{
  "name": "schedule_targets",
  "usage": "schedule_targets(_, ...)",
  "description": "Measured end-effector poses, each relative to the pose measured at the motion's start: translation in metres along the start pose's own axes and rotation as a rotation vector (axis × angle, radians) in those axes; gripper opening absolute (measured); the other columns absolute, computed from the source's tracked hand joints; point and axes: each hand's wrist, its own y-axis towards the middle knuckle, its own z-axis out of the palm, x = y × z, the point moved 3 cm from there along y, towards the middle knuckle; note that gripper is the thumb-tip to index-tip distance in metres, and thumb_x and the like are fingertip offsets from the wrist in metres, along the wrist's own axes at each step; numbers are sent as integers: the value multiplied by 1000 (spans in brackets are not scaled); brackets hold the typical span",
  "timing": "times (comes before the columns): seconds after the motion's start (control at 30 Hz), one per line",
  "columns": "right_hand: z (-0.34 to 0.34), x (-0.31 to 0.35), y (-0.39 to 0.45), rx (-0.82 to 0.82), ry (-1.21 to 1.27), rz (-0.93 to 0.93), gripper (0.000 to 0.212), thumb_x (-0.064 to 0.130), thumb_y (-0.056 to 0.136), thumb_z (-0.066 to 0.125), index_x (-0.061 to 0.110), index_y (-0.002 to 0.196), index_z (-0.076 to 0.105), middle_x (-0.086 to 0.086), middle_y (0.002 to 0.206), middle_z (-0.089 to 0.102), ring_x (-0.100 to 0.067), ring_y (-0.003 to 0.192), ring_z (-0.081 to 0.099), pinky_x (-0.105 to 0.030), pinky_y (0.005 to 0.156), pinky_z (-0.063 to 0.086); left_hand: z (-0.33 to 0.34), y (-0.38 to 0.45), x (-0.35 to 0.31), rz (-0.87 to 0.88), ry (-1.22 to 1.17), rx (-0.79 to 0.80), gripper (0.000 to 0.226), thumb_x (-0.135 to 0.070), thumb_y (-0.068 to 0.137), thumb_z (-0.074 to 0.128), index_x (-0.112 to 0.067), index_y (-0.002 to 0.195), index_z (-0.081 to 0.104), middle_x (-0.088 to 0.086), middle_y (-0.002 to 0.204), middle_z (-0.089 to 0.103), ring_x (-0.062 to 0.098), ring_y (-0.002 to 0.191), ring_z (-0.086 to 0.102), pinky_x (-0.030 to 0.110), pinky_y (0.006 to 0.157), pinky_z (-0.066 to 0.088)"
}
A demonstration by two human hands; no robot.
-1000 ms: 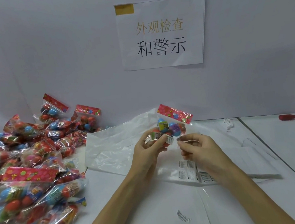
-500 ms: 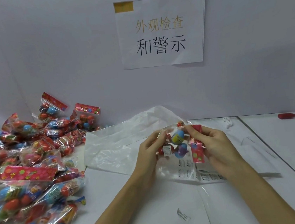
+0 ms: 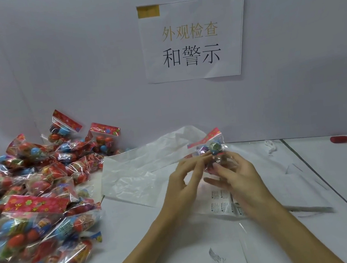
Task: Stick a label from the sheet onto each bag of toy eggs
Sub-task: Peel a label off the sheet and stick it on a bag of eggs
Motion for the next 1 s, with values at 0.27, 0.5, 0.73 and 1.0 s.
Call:
schedule_targets(0.27, 6, 0, -6, 283, 4, 160, 39, -3, 100, 61, 6, 138, 60, -24, 123, 72, -37, 116, 71, -47, 91, 62, -12, 7, 20, -382, -341, -222, 47, -49, 93, 66, -18, 128, 65, 2, 112, 78, 23, 103, 76, 34, 85, 63)
schedule_targets(0.5, 4, 3, -6, 260, 8, 257, 31, 2, 97, 65, -7, 126, 67, -26, 120, 73, -36, 109, 74, -35, 84, 64, -9, 6, 27, -407, -421, -300, 31, -44, 103, 56, -37, 133, 56, -5, 110, 78, 18, 98, 77, 29, 72, 62)
schedule_targets(0.73, -33, 64, -13, 659, 1370, 245, 44, 36, 112, 50, 23, 154, 50, 4, 132, 72, -14, 107, 74, -20, 77, 58, -34, 12, 32, -536, -493, -415, 43, -45, 110, 41, -11, 118, 67, 15, 103, 76, 28, 86, 75, 38, 67, 62)
schedule_targets(1.0, -13, 22, -2, 189, 749, 274, 36, 41, 92, 65, 19, 117, 80, 11, 92, 73, -1, 57, 56, -10, 47, 40, -61, 23, 25, -270, 182, -652, 14, -16, 104, 59, -24, 113, 65, -7, 122, 55, 12, 116, 54, 32, 94, 57)
